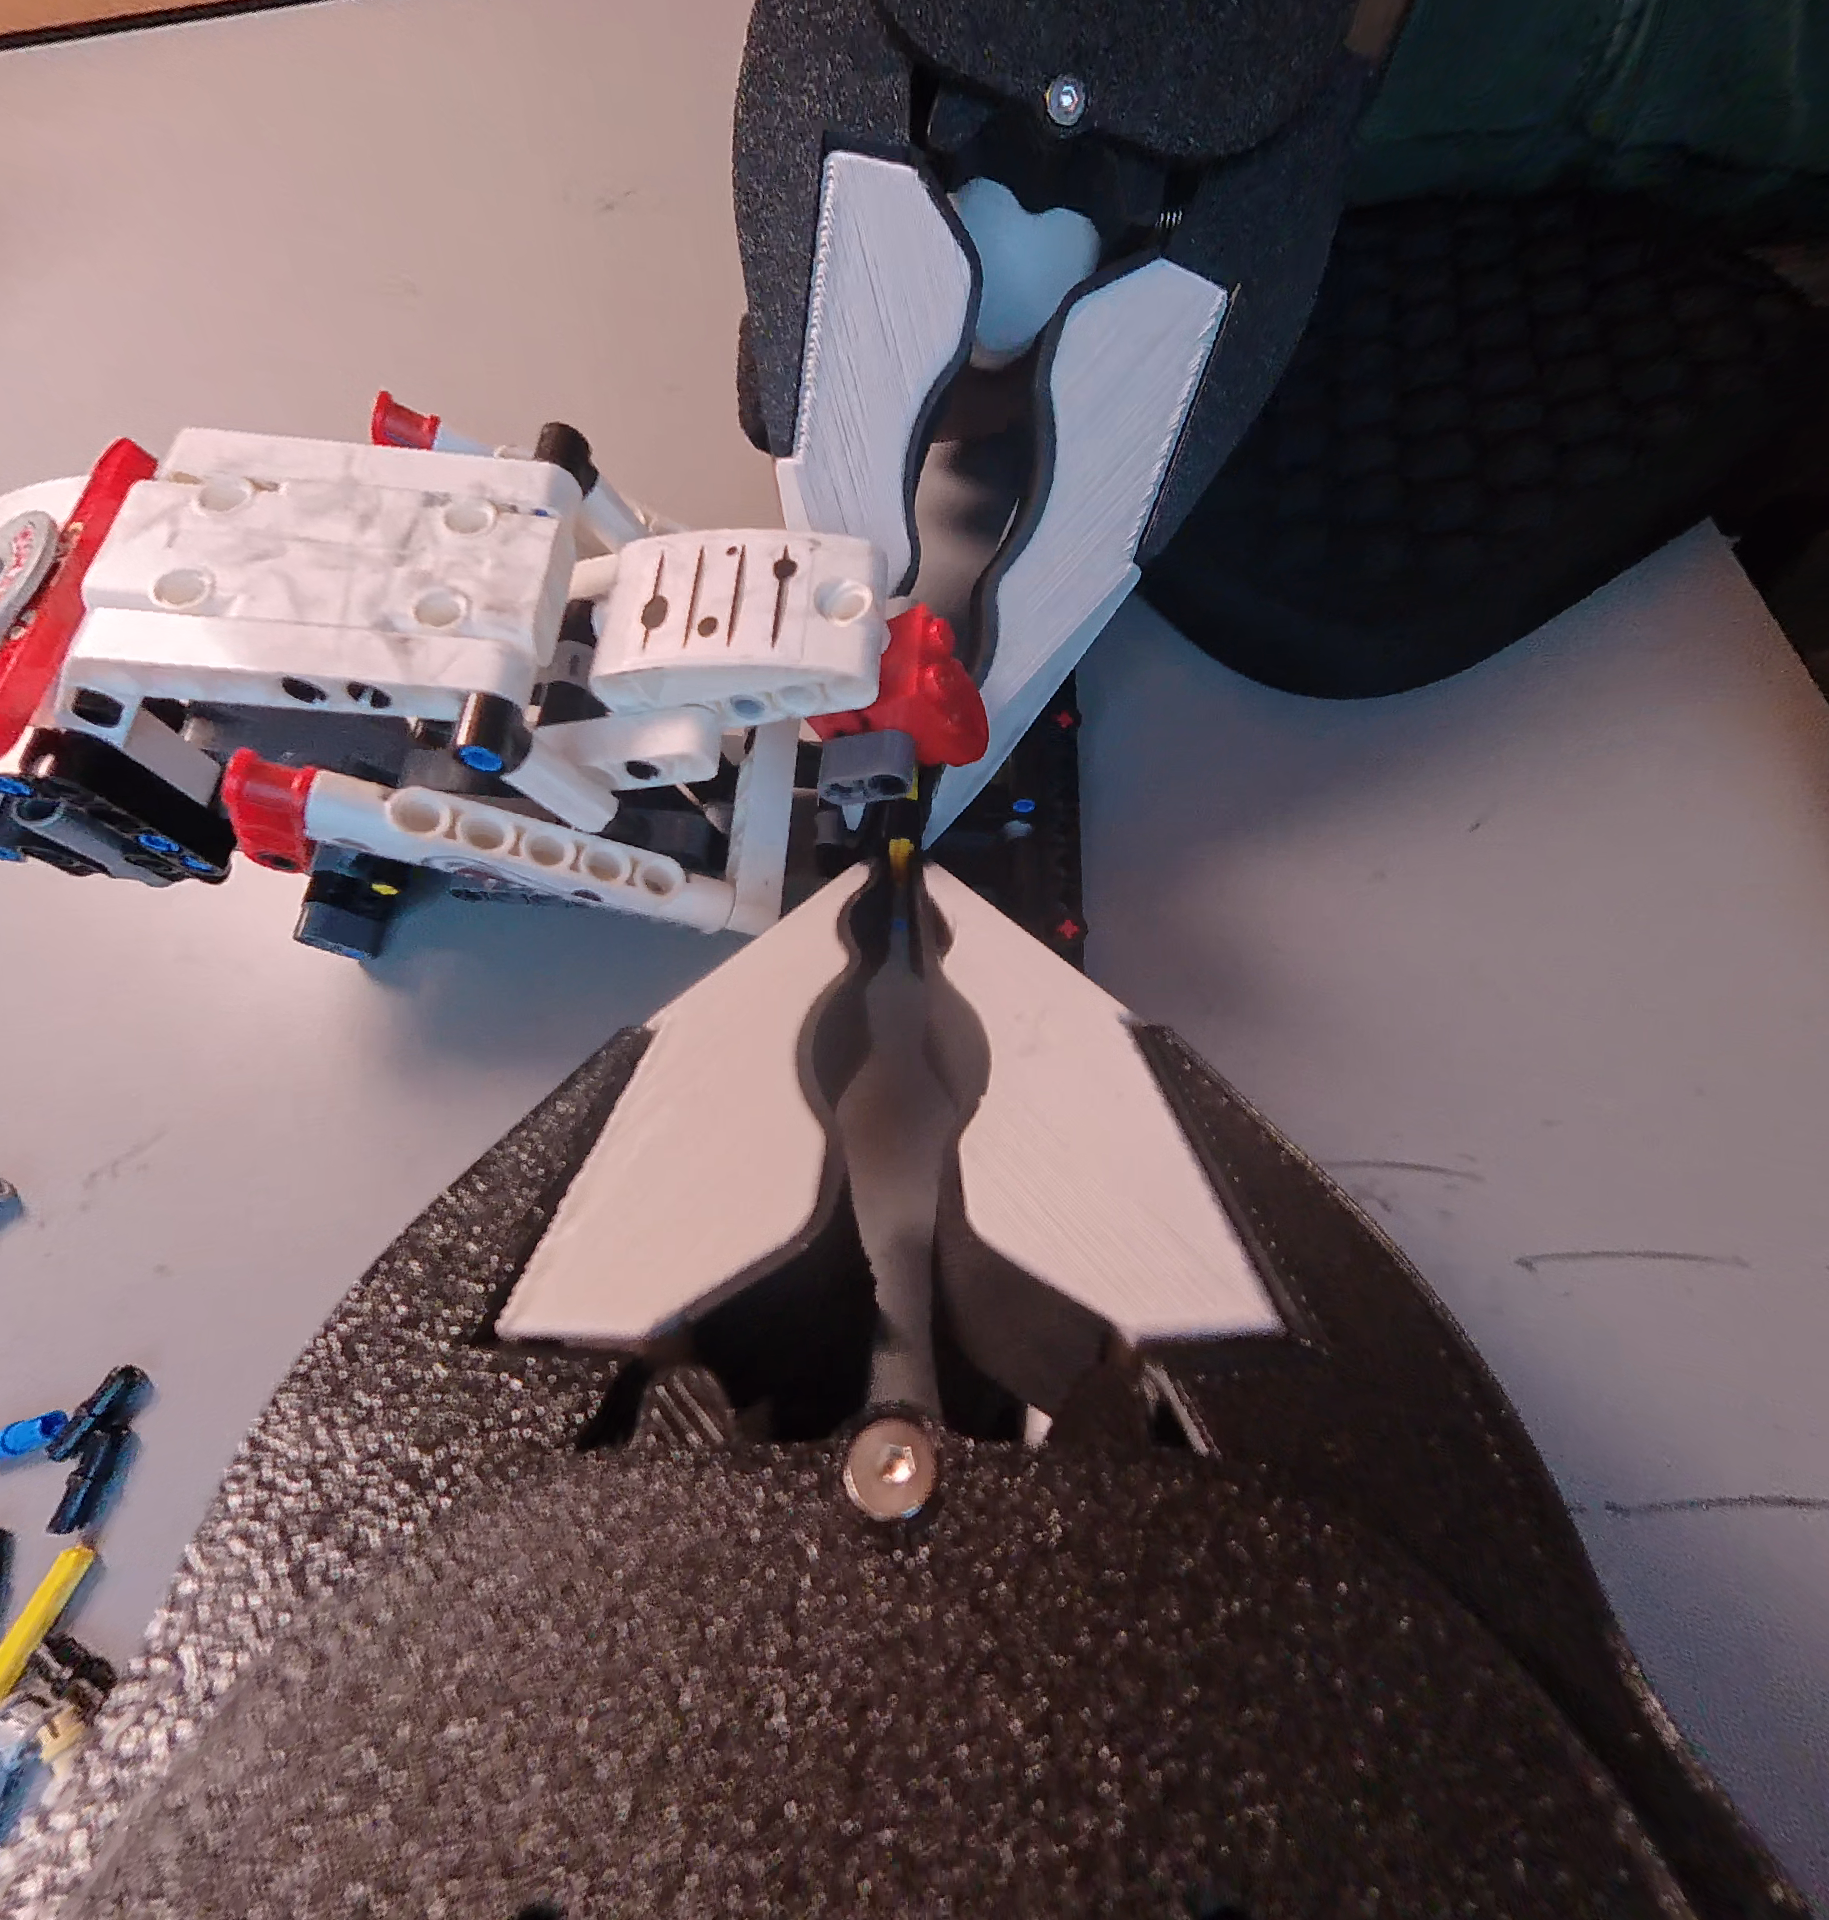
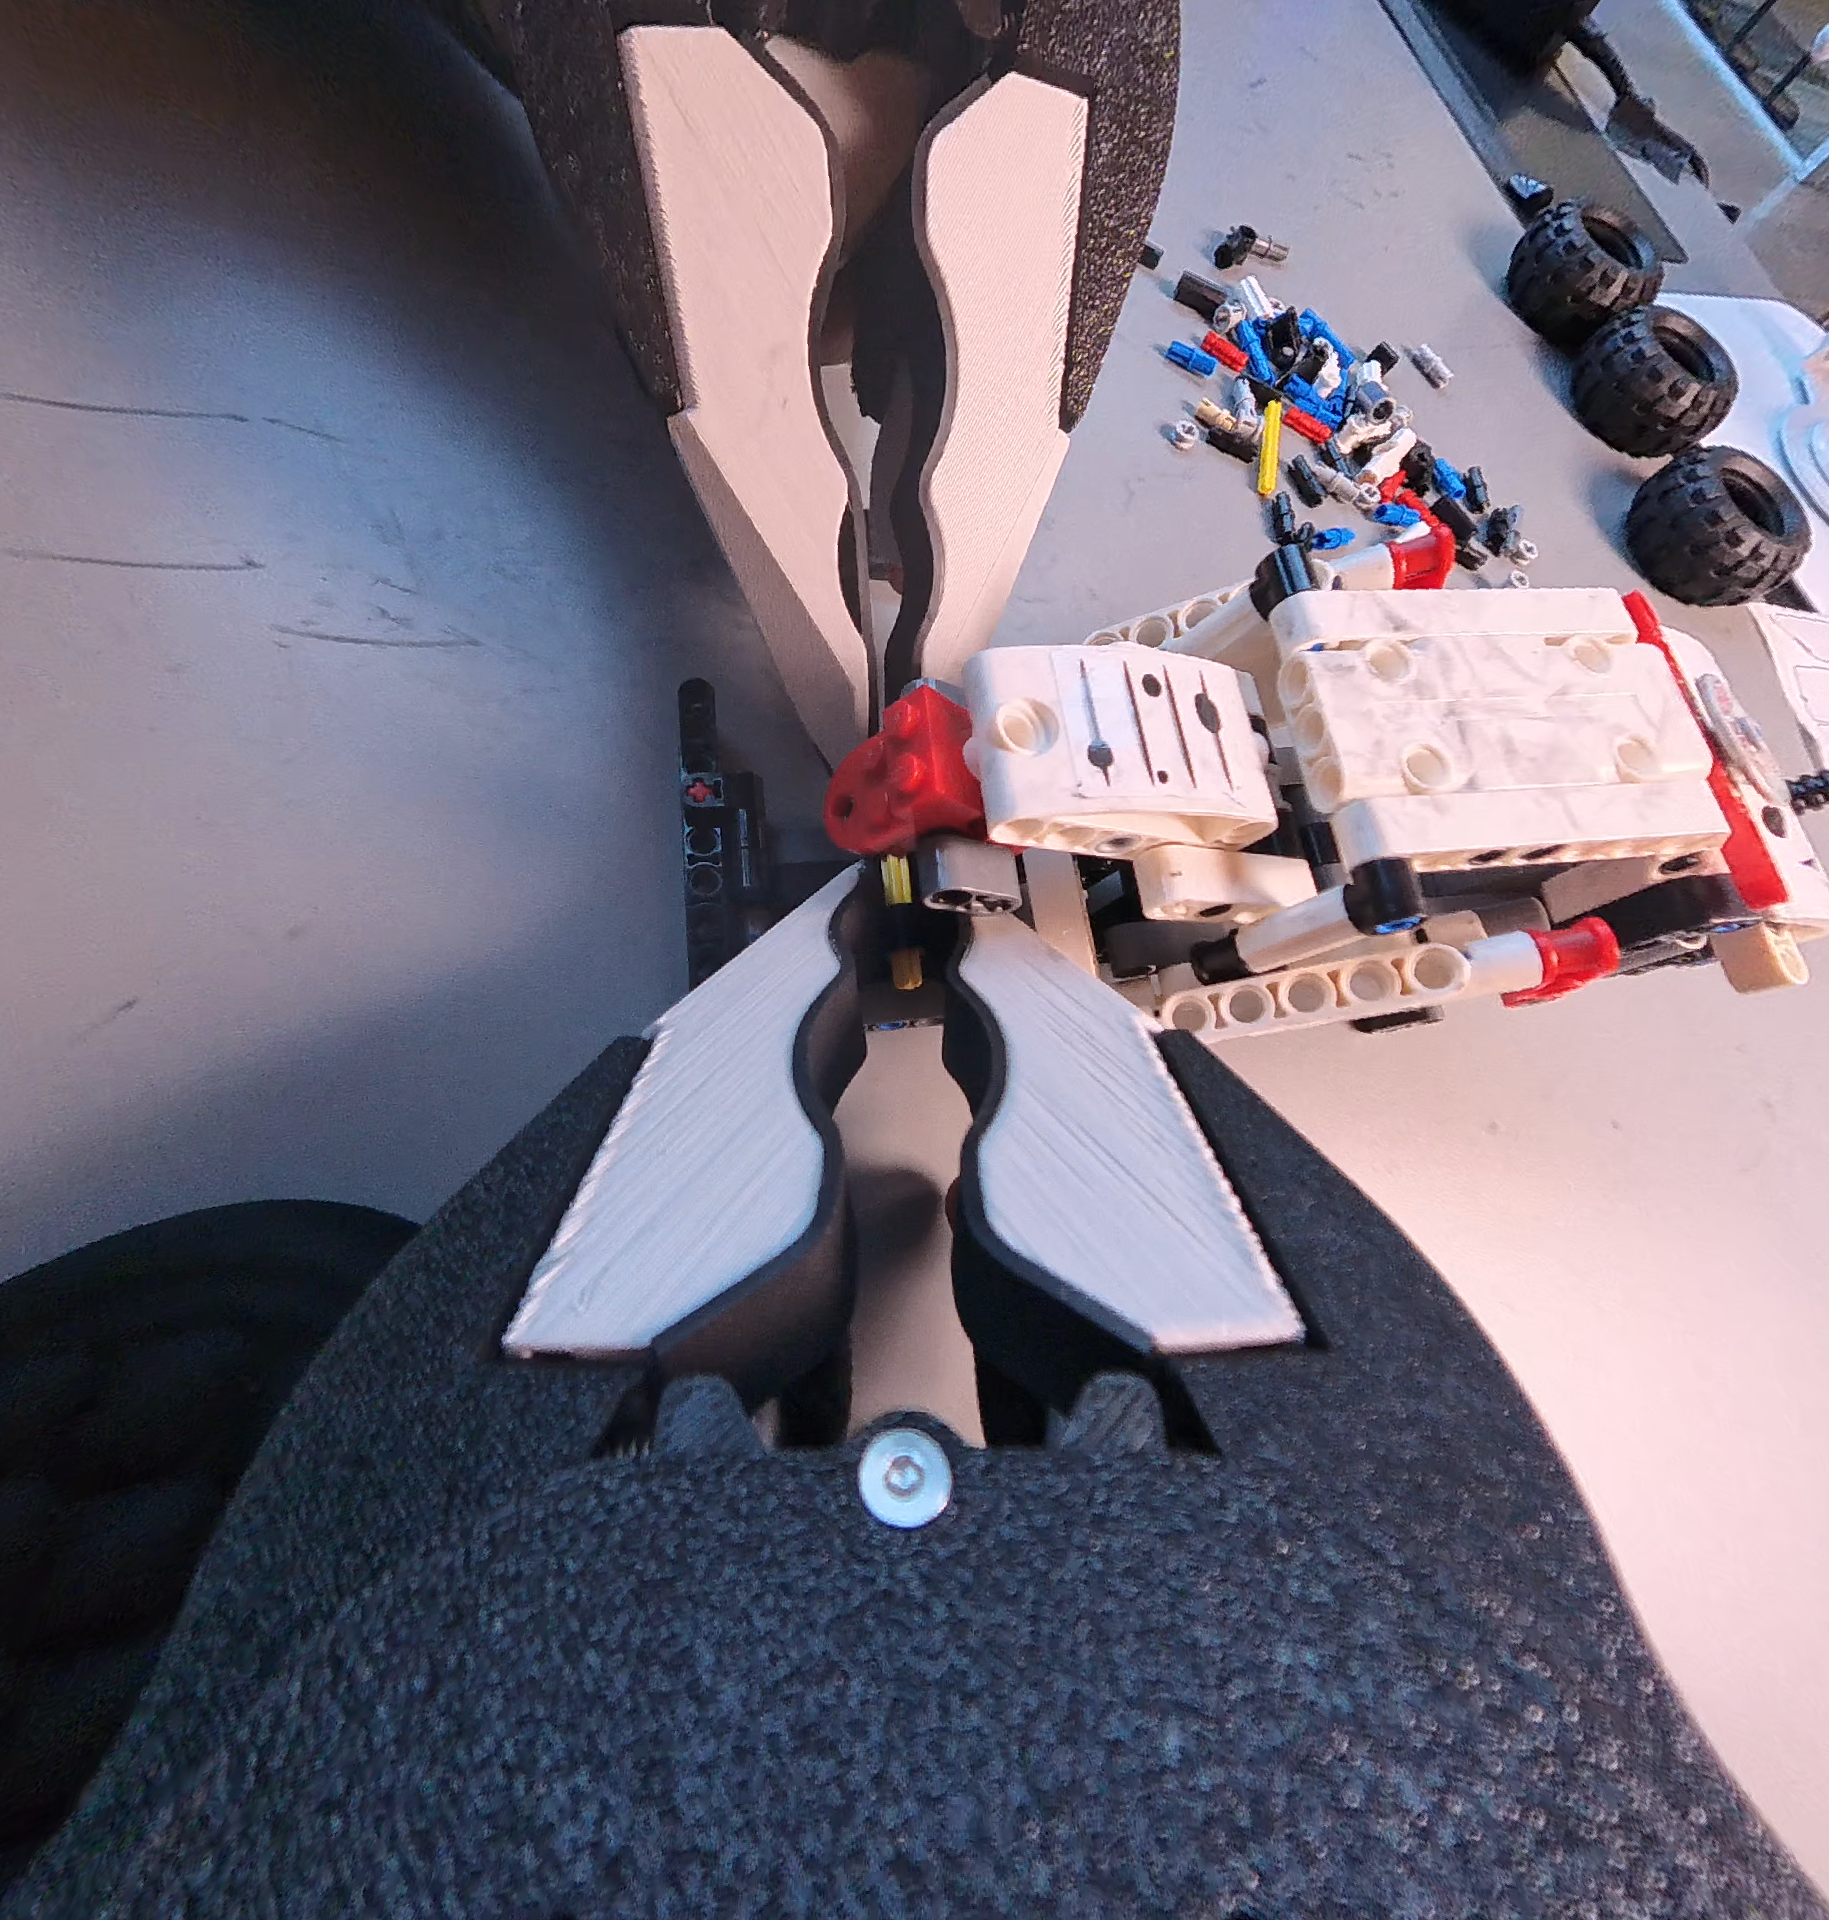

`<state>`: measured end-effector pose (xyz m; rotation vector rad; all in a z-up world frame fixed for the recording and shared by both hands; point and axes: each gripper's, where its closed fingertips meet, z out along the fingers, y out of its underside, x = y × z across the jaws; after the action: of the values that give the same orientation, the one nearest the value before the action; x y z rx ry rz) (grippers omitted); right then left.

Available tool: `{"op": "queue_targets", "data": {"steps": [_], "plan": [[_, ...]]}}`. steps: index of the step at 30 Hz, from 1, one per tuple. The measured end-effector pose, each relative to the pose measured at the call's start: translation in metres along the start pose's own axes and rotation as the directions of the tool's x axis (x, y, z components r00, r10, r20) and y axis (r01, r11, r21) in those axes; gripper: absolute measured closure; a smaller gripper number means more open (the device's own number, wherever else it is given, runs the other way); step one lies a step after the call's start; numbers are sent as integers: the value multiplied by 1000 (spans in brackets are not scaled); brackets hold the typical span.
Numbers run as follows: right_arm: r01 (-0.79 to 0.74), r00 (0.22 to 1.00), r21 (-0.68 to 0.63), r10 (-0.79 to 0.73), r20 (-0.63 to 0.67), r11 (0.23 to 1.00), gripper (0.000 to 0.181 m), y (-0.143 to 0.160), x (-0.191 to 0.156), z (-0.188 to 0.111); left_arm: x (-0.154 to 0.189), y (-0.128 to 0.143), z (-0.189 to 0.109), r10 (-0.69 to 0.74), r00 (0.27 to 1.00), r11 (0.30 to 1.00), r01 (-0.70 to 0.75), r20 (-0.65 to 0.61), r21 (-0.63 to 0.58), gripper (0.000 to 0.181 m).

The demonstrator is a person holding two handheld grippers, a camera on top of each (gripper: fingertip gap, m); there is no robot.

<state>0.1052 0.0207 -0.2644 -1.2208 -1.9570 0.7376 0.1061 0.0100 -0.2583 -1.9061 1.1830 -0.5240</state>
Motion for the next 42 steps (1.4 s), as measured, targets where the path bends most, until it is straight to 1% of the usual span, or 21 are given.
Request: {"op": "queue_targets", "data": {"steps": [5, 6, 7, 8, 9, 11, 12, 13, 16, 18, 20, 21, 23, 28, 30, 32, 33, 36, 38, 39, 42], "plan": [[0, 1000, -4, 0, 5, 1000, 175, 0, -1, 0, 2, 4, -3, -6, 1000, 1000, 6, 1, -8, 181], [-24, 1000, -14, 24, -8, 1000, 175, 7, 4, -6, -5, 17, -8, 13, 999, 998, -11, 38, -61, 181], [-69, 997, -17, 68, -42, 997, 176, 15, 13, -14, -14, 28, -20, -16, 997, 998, 21, 75, -66, 181], [-59, 996, -21, 57, -74, 998, 176, 19, 17, -18, -16, 24, -32, -66, 995, 998, 66, 78, 1, 181], [-24, 998, -17, 23, -60, 1000, 176, 14, 11, -15, -11, 20, -35, -56, 996, 998, 55, 74, 17, 181], [15, 1000, 8, -15, 15, 1000, 175, -3, -5, 1, 8, 15, -22, -21, 1000, 1000, 22, 11, -21, 181], [22, 999, 10, -22, 30, 1000, 175, -6, -7, 4, 10, 15, -17, -3, 1000, 999, 3, 3, -38, 181], [19, 999, 11, -19, 29, 1000, 175, -6, -6, 4, 9, 15, -16, 2, 1000, 999, -2, 3, -40, 181], [46, 999, 7, -46, 11, 999, 175, -6, -8, 4, 6, 9, -22, -68, 997, 997, 69, -24, 20, 181], [62, 998, 6, -62, 4, 998, 175, -8, -9, 4, 6, 13, -22, -72, 997, 997, 72, -19, 5, 169], [51, 999, -5, -51, -4, 999, 171, -7, -9, 3, 6, 15, -24, -84, 996, 996, 84, -22, 4, 168], [46, 999, -12, -46, -4, 999, 162, -7, -10, 2, 4, 16, -25, -91, 996, 996, 91, -17, 4, 169], [32, 999, -44, -33, -31, 999, 154, -5, -10, -5, 5, 15, -26, -89, 996, 996, 90, -18, 12, 170], [-136, 987, -172, 119, -104, 976, 154, 7, -16, -24, 8, 17, -22, -49, 999, 998, 49, -4, -26, 168], [-268, 953, -192, 231, -195, 944, 154, 9, -16, -25, 2, 19, -28, -40, 999, 999, 40, 12, -33, 169], [-451, 872, -183, 388, -298, 874, 149, 9, -13, -25, -8, 18, -37, -70, 997, 998, 70, 29, -3, 168], [-511, 834, -158, 442, -331, 845, 143, 6, -12, -23, -15, 17, -42, -86, 995, 996, 85, 49, 8, 168], [-591, 752, -89, 508, -420, 801, 117, -5, -14, -13, -28, 19, -51, -100, 987, 995, 98, 123, 23, 163], [-616, 707, -61, 516, -484, 786, 114, -7, -13, -5, -33, 18, -55, -102, 982, 995, 98, 159, 37, 160], [-608, 696, -76, 484, -530, 791, 112, -3, -10, -4, -34, 17, -56, -105, 980, 994, 99, 167, 43, 160], [-583, 697, -79, 448, -560, 808, 146, -7, -1, -5, -37, 18, -59, -97, 975, 995, 89, 198, 47, 159]]}}
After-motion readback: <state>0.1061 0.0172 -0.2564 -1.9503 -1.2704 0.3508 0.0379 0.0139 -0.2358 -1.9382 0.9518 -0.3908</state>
